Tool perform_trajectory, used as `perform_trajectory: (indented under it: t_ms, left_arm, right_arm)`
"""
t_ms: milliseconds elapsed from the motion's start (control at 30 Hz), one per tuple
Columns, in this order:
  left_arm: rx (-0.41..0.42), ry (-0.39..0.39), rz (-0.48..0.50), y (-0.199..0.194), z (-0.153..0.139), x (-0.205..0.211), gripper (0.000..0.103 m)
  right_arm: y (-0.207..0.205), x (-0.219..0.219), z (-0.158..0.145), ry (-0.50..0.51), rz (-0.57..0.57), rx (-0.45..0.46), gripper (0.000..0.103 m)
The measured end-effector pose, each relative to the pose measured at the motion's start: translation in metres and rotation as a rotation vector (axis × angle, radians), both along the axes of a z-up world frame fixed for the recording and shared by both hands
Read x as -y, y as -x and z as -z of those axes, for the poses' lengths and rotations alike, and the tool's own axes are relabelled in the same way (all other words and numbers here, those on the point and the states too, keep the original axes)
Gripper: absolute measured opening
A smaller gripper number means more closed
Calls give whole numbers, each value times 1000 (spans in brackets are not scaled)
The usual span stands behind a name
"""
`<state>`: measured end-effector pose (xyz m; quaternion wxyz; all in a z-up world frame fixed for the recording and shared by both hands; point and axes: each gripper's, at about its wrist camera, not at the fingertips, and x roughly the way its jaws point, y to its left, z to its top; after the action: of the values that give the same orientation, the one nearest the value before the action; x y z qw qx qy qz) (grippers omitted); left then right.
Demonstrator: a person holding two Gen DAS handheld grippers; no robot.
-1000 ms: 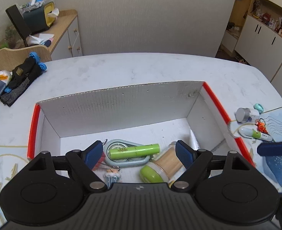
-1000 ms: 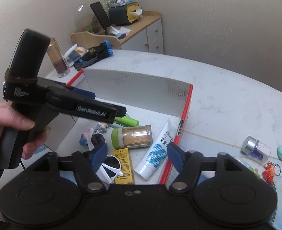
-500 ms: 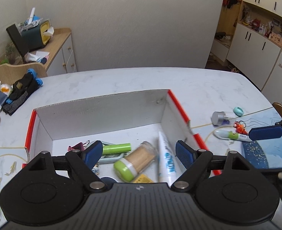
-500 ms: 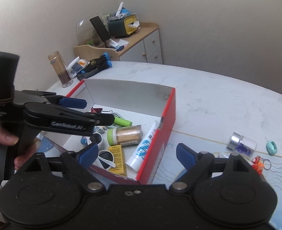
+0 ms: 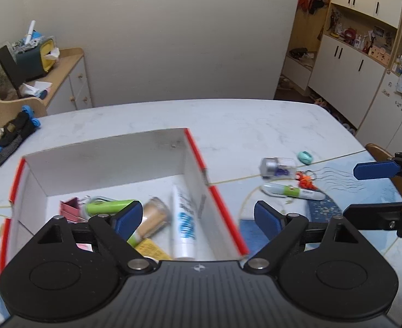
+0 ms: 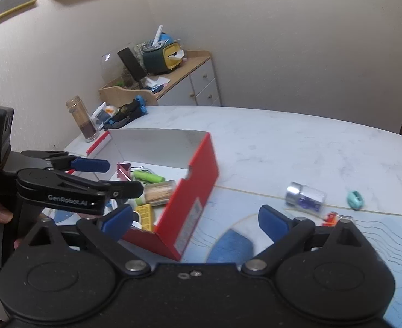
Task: Organize rigid objects
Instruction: 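Withdraw both grippers from the box toward the glue stick and pill jar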
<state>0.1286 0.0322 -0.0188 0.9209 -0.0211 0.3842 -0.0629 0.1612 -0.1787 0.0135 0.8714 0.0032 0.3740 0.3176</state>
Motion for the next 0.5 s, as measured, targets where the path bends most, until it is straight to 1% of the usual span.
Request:
perform_trajectory:
  t_ms: [133,167,200,233,500]
  left_arm:
    - [-11,31,2,0,2,17,90]
    - [-11,34,1,-1,2,21,94]
    - [-11,38,0,-2,3,25,101]
    - [-9,44,-1,-2,4,30,102]
    - [0,57,26,-12,15,73,103]
  right_arm:
    - [2,28,-1,-7,18,8,102]
    - [1,36,-1,-8,24,8,102]
    - [2,44,0,-9,31,8,102]
    - [1,51,1,-8,40,8,102]
    - [-5,102,11,0,90,-2,102]
